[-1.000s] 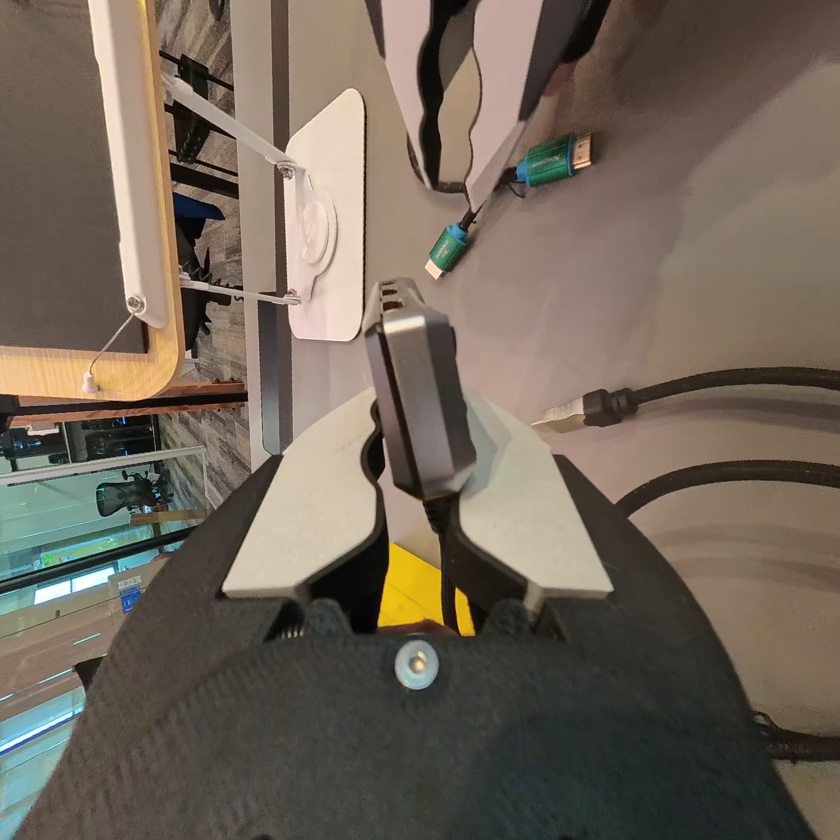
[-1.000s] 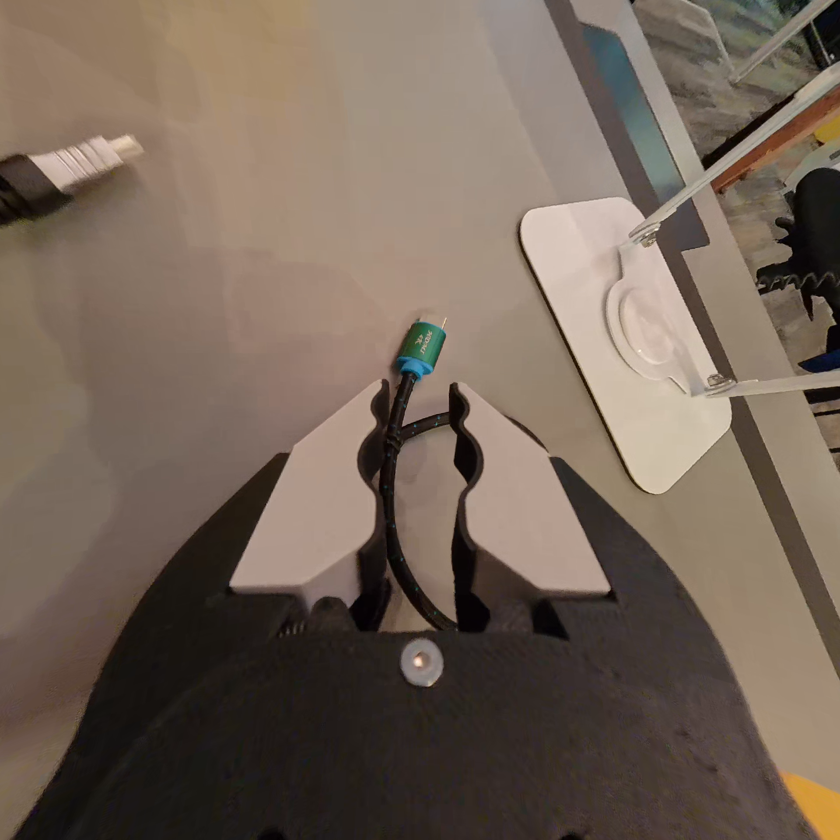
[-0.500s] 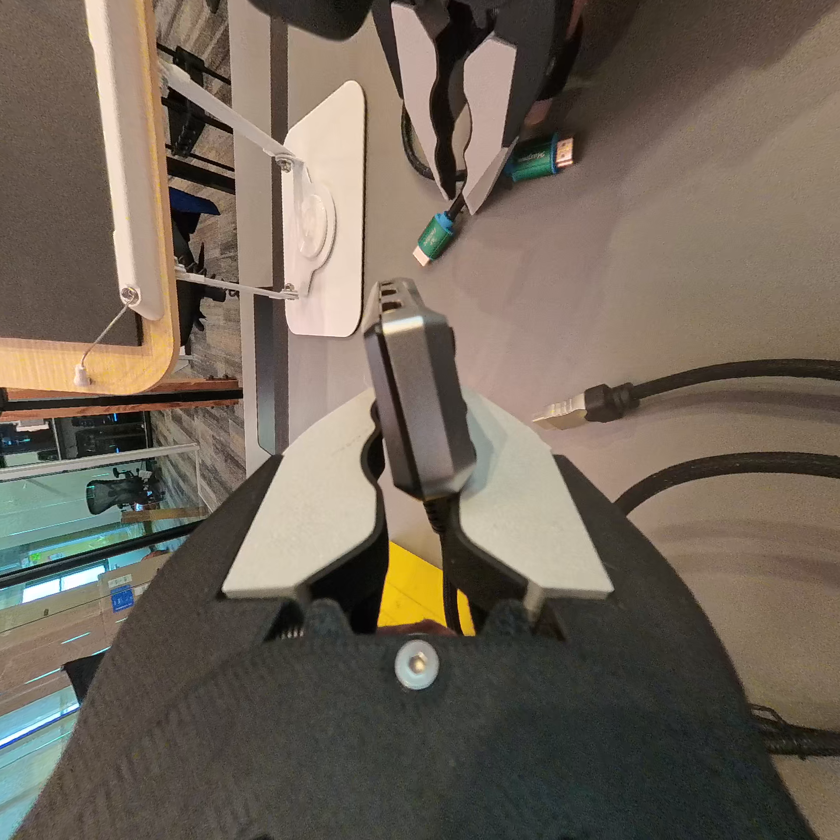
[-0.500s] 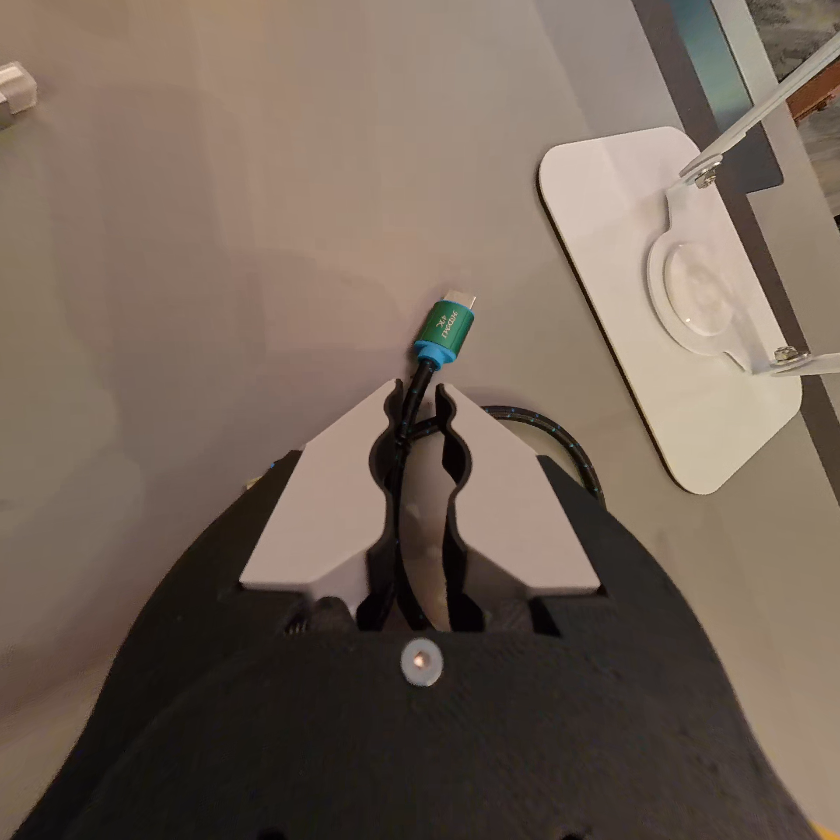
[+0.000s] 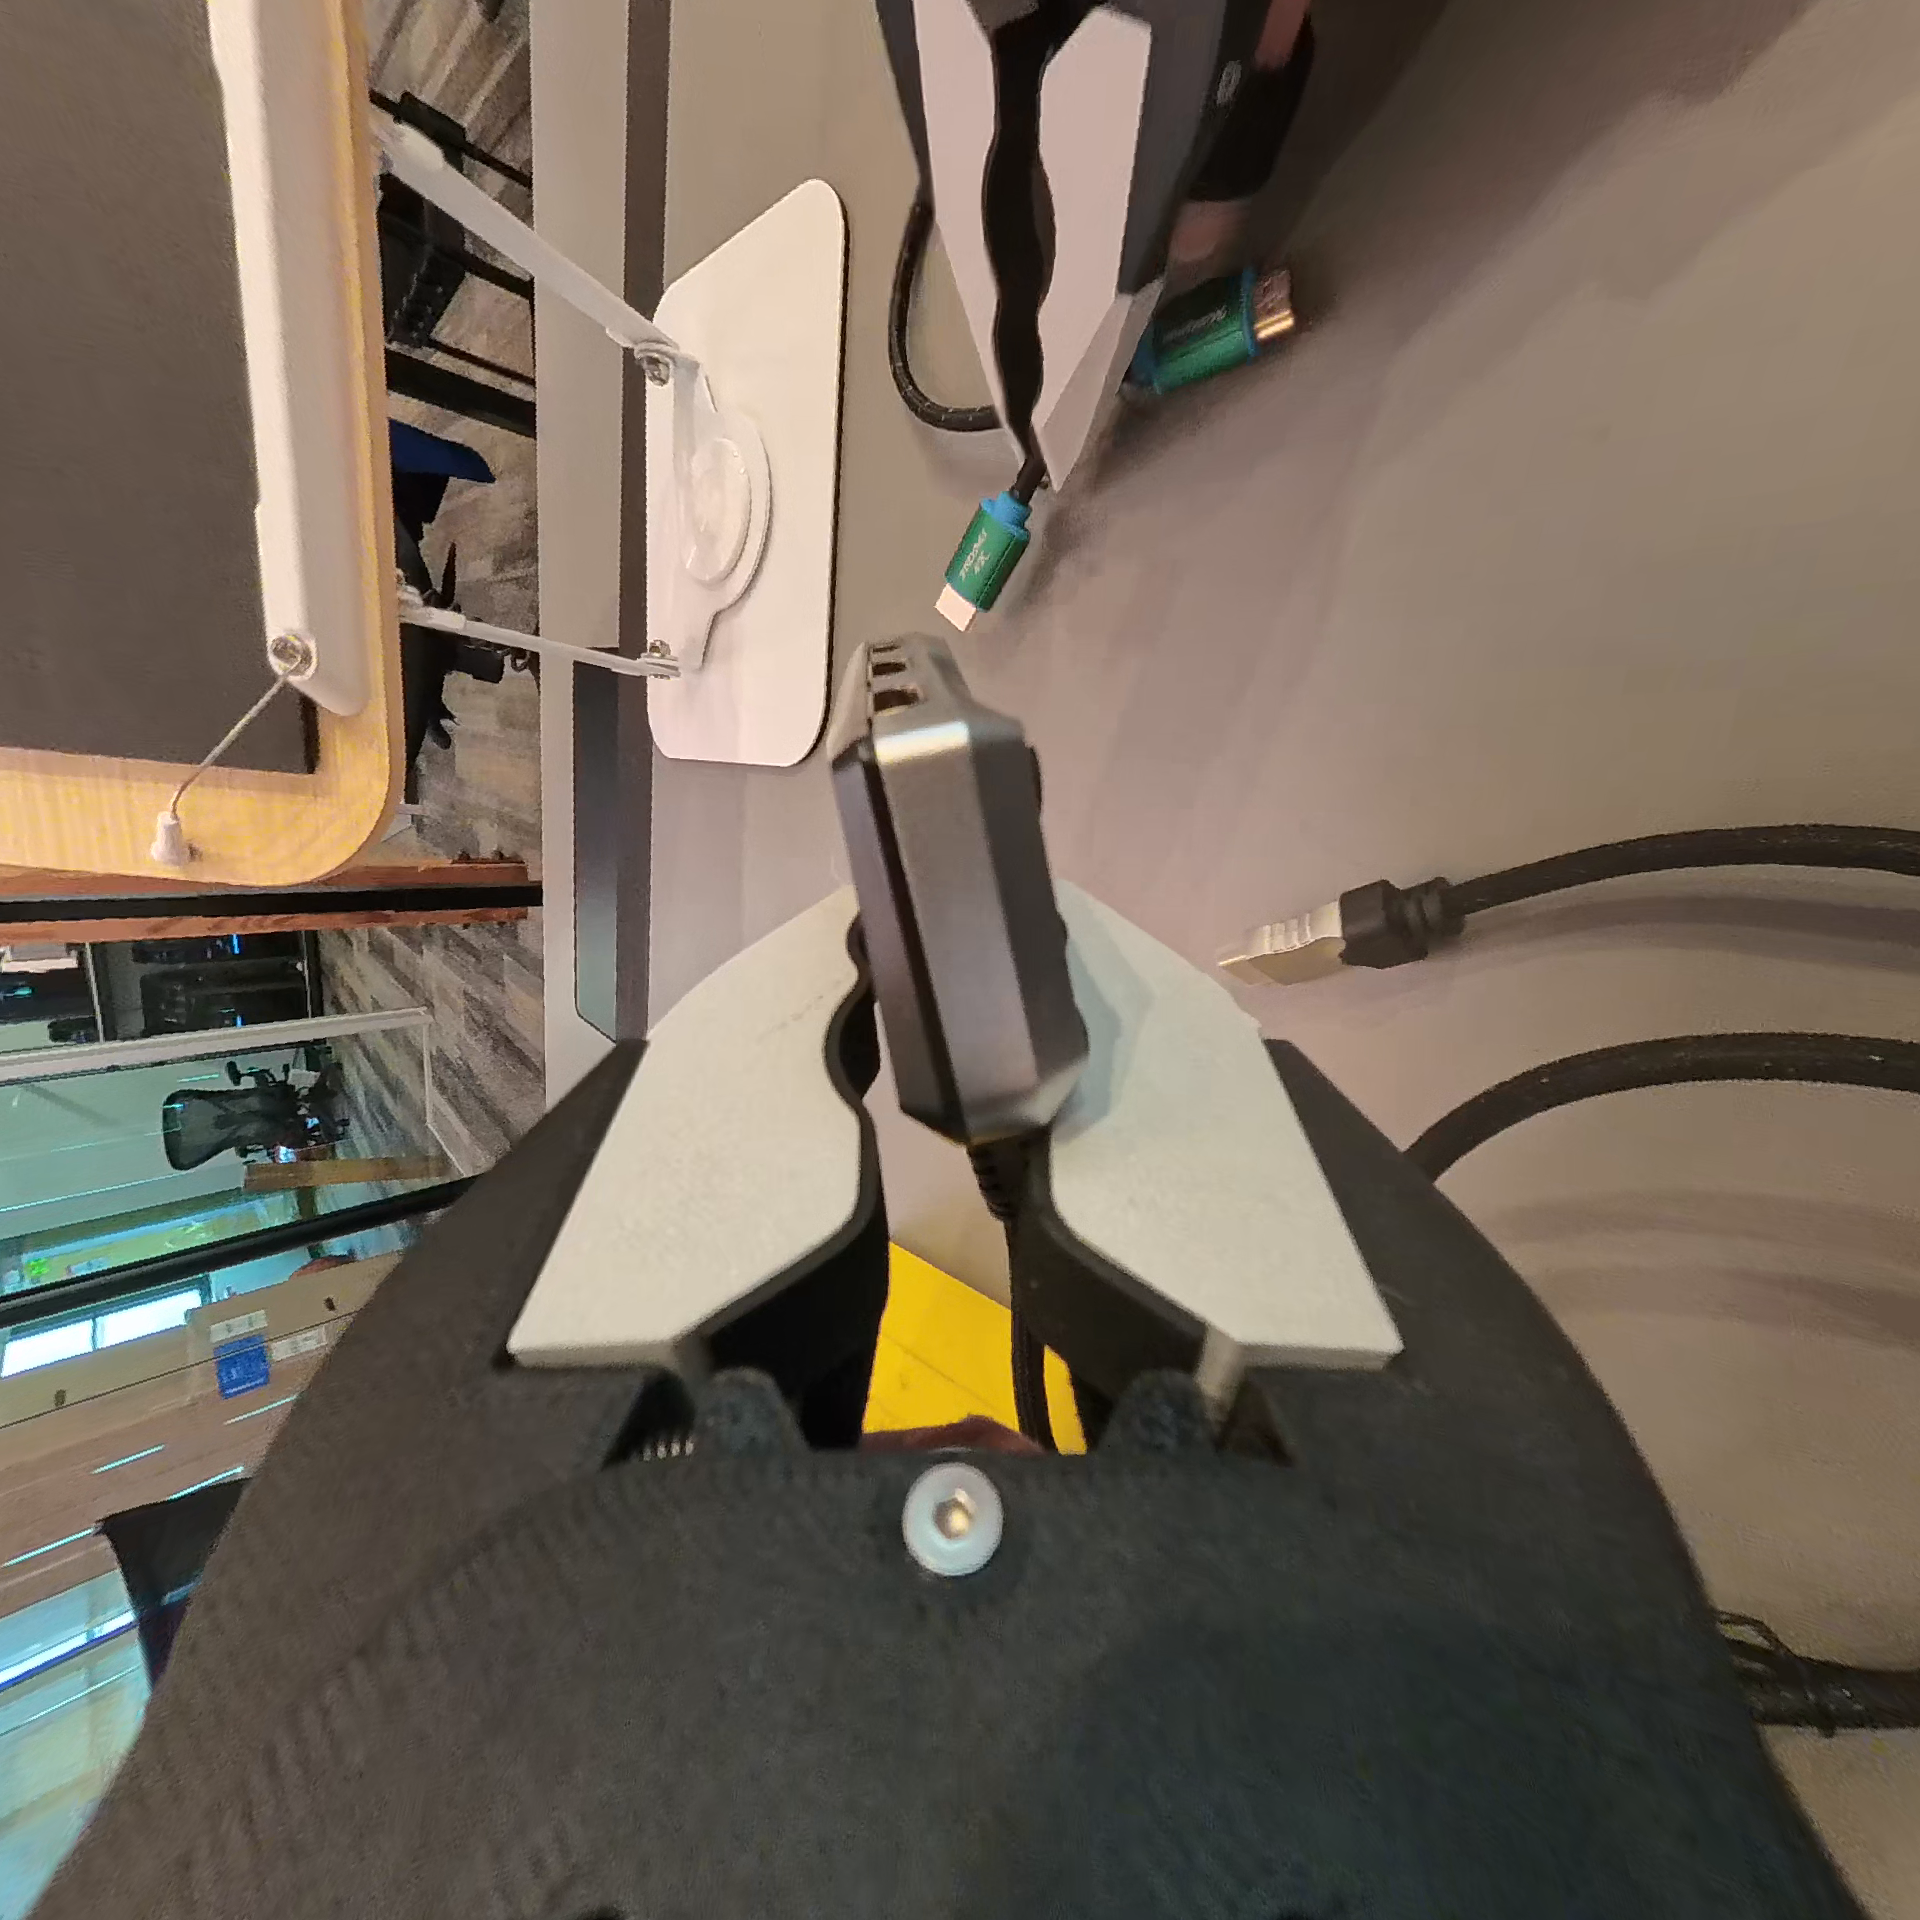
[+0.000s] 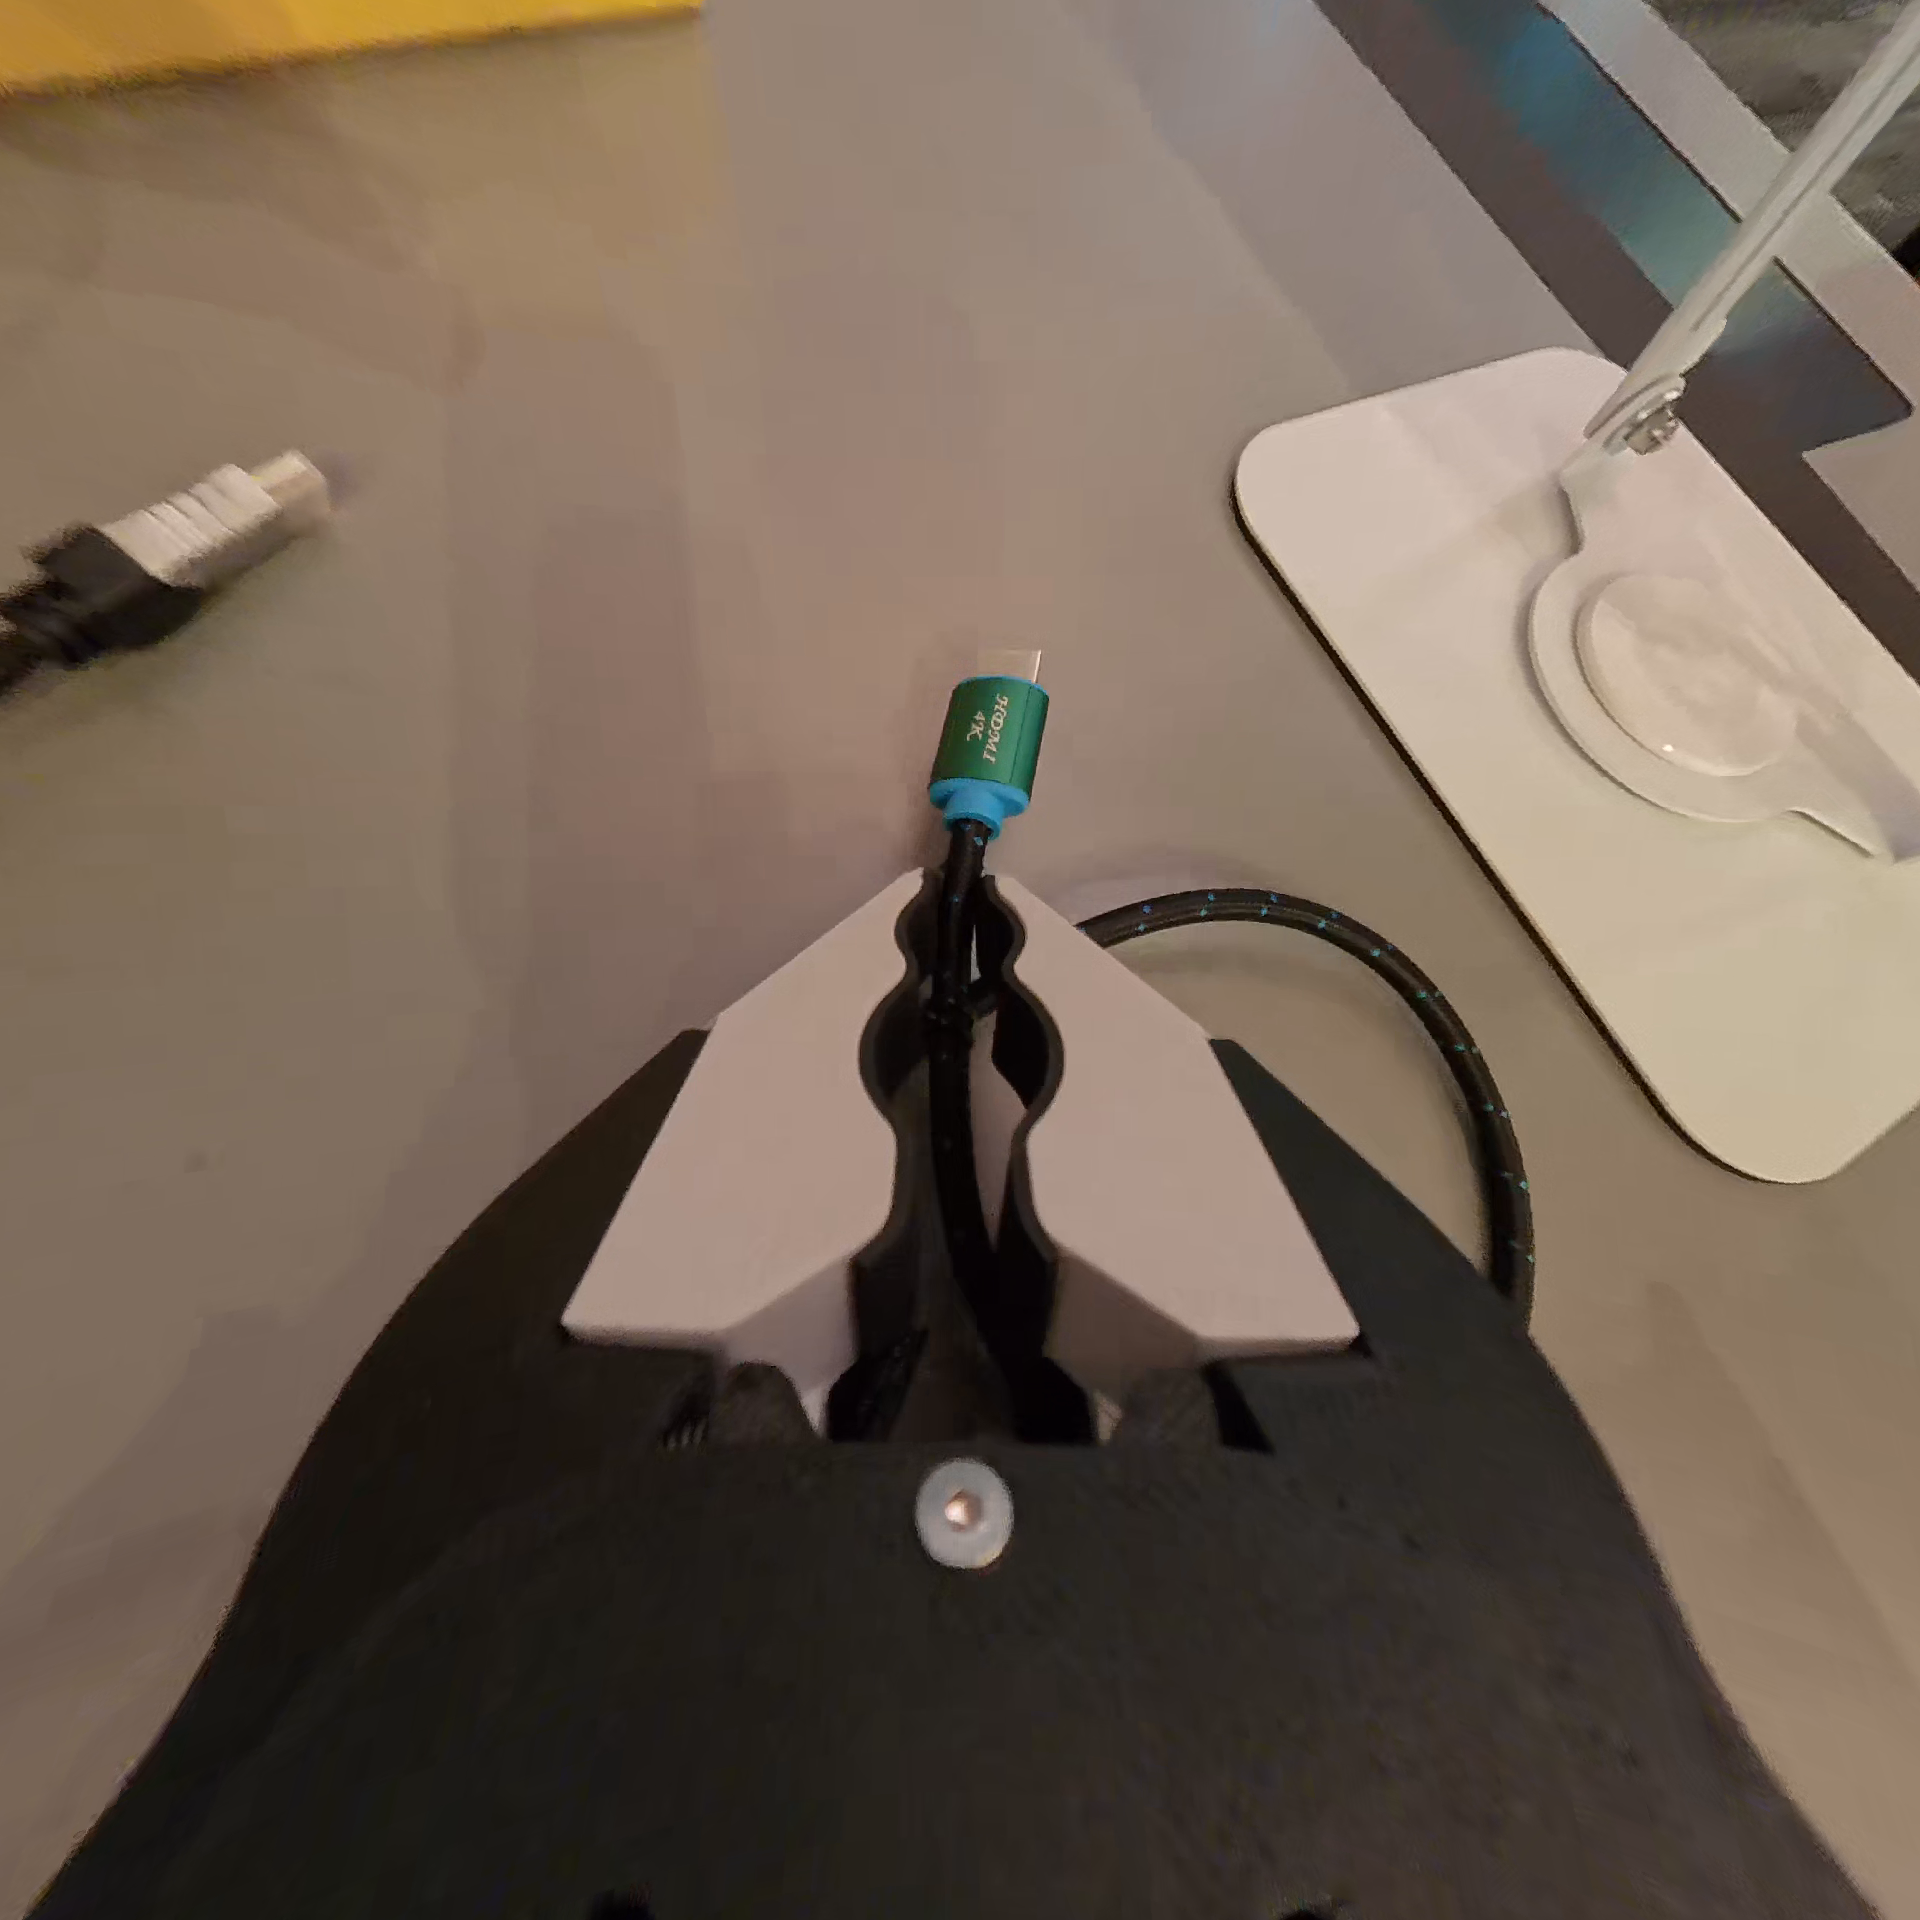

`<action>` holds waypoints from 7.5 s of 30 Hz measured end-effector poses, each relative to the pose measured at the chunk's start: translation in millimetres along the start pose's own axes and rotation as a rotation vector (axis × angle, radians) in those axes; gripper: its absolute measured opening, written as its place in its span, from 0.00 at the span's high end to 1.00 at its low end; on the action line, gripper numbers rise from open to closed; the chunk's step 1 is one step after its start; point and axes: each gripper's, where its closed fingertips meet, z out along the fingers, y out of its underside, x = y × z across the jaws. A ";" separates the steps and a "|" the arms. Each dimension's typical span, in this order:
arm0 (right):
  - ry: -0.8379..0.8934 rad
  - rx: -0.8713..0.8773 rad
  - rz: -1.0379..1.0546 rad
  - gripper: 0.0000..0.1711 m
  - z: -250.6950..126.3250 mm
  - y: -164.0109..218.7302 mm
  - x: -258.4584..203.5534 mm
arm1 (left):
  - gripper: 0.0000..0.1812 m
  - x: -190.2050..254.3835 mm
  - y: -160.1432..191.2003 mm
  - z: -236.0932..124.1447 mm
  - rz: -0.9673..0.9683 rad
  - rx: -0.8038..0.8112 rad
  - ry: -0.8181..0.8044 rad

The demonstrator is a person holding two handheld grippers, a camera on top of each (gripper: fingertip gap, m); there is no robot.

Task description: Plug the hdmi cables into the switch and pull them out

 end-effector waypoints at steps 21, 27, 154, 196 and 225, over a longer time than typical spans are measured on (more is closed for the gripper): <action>-0.591 0.395 0.179 0.98 -72.4 -64.0 -71.1 | 0.86 -6.7 10.6 9.1 0.119 -0.076 -0.121; -0.669 0.418 0.203 0.98 -79.2 -68.7 -80.4 | 0.86 -9.2 12.8 12.6 0.175 -0.102 -0.185; -0.693 0.339 0.230 0.98 -74.6 -65.7 -104.4 | 0.88 5.8 23.9 34.0 0.338 -0.272 -0.341; -0.652 0.500 0.219 0.98 -77.6 -76.1 -97.4 | 0.88 14.9 21.0 34.1 0.218 -0.272 -0.312; -0.568 0.537 0.155 0.98 -78.3 -79.5 -94.2 | 0.88 7.8 20.4 33.8 0.196 -0.230 -0.301</action>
